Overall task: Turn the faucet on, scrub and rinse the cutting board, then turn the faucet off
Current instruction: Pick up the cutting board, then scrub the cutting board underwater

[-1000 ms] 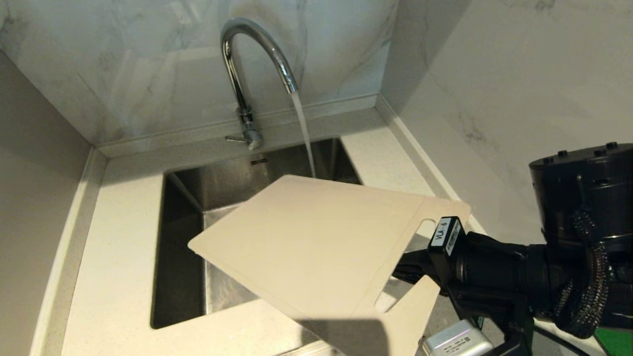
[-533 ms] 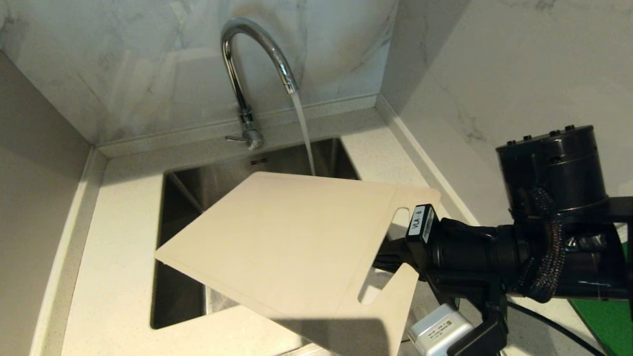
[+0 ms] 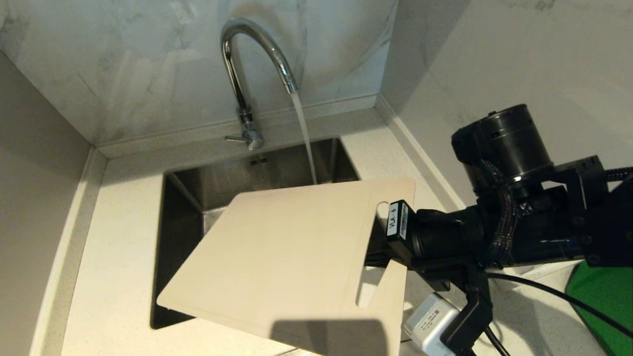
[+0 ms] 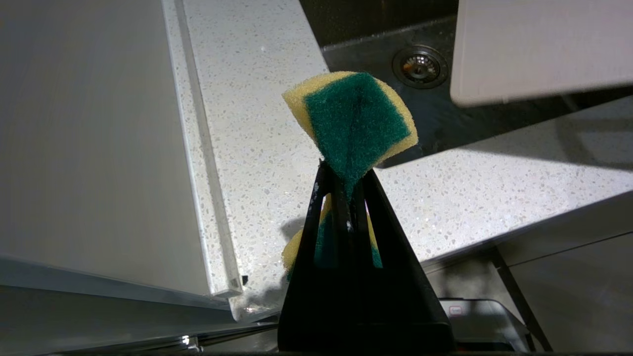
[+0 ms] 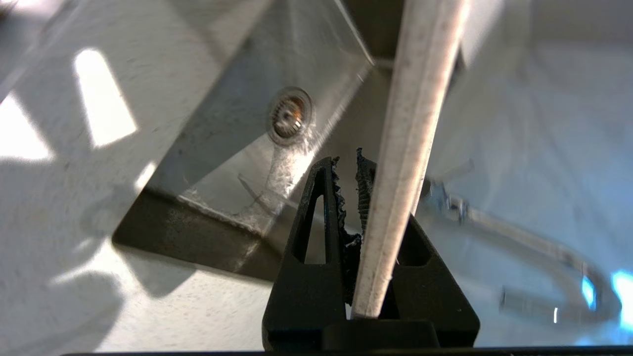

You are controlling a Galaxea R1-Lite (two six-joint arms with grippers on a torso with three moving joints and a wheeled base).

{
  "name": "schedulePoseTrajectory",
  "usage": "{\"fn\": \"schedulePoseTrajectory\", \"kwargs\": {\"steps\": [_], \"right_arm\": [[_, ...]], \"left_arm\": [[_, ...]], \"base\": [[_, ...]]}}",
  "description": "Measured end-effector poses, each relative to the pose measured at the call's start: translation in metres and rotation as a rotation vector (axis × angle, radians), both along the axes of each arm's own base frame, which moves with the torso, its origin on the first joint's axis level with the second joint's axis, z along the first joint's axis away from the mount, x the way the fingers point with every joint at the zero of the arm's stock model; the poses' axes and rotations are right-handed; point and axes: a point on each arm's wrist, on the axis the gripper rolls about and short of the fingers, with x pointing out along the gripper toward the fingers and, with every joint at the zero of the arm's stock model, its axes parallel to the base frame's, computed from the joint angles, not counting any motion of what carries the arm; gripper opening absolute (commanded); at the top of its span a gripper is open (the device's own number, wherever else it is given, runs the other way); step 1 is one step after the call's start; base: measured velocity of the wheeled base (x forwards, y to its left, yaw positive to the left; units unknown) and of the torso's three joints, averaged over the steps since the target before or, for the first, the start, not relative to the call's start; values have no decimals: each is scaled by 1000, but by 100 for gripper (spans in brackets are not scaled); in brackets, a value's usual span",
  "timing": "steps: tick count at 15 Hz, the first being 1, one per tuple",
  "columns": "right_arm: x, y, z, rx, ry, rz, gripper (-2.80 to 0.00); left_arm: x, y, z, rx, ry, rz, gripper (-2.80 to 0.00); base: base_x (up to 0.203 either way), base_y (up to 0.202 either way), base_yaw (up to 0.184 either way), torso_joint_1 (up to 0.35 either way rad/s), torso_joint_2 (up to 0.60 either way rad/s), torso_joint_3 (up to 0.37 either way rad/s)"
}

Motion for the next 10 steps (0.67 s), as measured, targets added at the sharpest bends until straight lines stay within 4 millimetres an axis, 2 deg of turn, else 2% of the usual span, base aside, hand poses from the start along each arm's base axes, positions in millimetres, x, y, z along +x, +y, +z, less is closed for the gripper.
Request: {"fn": "schedulePoseTrajectory", "kwargs": {"steps": [4, 10], "right_arm": [[16, 5, 0, -97, -9, 58, -280], [40, 7, 15, -209, -143, 151, -280]], "left_arm": [[0, 0, 0, 0, 0, 1, -280], [0, 0, 0, 1, 0, 1, -280]], "base": [[0, 0, 0, 0, 0, 0], [0, 0, 0, 0, 0, 0]]}}
